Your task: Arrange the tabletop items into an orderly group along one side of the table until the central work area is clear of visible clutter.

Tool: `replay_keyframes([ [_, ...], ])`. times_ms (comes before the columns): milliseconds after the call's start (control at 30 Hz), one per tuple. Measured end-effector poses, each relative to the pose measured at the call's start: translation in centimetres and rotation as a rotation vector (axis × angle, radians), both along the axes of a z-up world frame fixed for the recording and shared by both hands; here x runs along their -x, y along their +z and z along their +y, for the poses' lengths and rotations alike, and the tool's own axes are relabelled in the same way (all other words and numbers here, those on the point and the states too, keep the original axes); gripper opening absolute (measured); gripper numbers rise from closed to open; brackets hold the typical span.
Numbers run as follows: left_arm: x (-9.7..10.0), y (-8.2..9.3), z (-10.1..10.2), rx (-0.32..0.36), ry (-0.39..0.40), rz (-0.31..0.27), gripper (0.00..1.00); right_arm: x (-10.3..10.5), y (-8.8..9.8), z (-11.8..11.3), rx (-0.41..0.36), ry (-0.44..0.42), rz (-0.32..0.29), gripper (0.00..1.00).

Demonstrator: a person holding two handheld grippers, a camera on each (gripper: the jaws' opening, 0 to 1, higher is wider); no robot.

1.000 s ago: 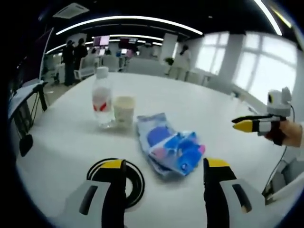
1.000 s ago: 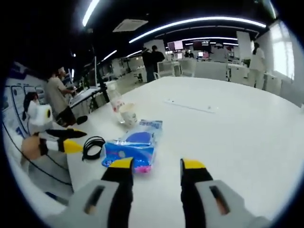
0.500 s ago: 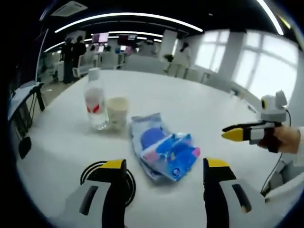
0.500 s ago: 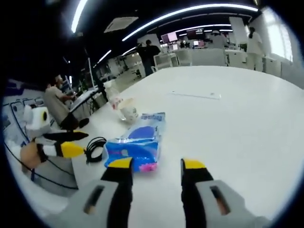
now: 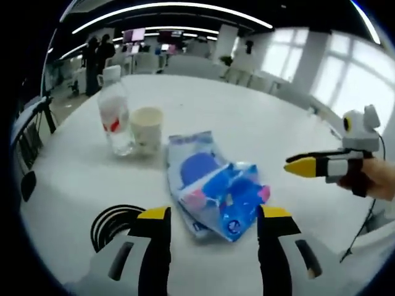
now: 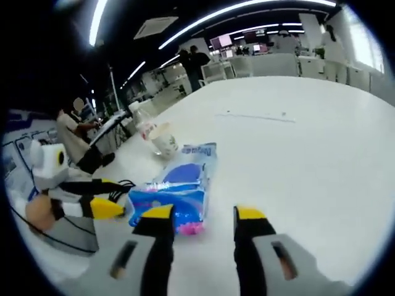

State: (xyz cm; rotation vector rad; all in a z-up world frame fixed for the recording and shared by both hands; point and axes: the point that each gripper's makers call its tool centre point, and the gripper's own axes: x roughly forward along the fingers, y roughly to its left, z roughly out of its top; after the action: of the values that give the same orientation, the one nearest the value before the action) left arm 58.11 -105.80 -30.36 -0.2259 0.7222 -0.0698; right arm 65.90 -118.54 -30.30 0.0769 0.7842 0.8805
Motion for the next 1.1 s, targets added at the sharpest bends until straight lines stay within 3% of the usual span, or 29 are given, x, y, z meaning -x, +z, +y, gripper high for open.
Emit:
replay_keyframes([
  [100,-0.2,-1.4,-0.7,0.039,-0.001,0.034,0.48,0.7,-1.1,0.9,0.016,0.03,0.037,0.33],
  [300,0.2,-2.6,-1.4,0.046,-0.006,0.067,0.39,0.9,-3.6,2.8,0.072,0.085,0.067,0.32],
  [500,-0.1,-3.8,-1.4,0.06,-0.019,0.108,0.29,-0.7,-4.5,3.5,0.065,0.034,0.077,0.3],
  [600,-0.6,-4.5,-1.5,0.066,-0.022,0.127,0.22,-0.2,-5.2,3.5,0.075,0.045,0.112,0.21],
  [767,-1.2,-4.6,-1.5,0.068,-0.022,0.123,0.15,0.4,-5.0,2.4,0.096,0.069,0.082,0.0],
  [867,-1.6,-4.4,-1.9,0.091,-0.021,0.117,0.1,0.4,-4.7,2.1,0.081,0.063,0.091,0.0],
  [1100,-2.3,-3.3,-2.6,0.069,-0.048,0.086,0.07,0.3,-3.2,1.2,0.073,0.045,0.032,0.0],
])
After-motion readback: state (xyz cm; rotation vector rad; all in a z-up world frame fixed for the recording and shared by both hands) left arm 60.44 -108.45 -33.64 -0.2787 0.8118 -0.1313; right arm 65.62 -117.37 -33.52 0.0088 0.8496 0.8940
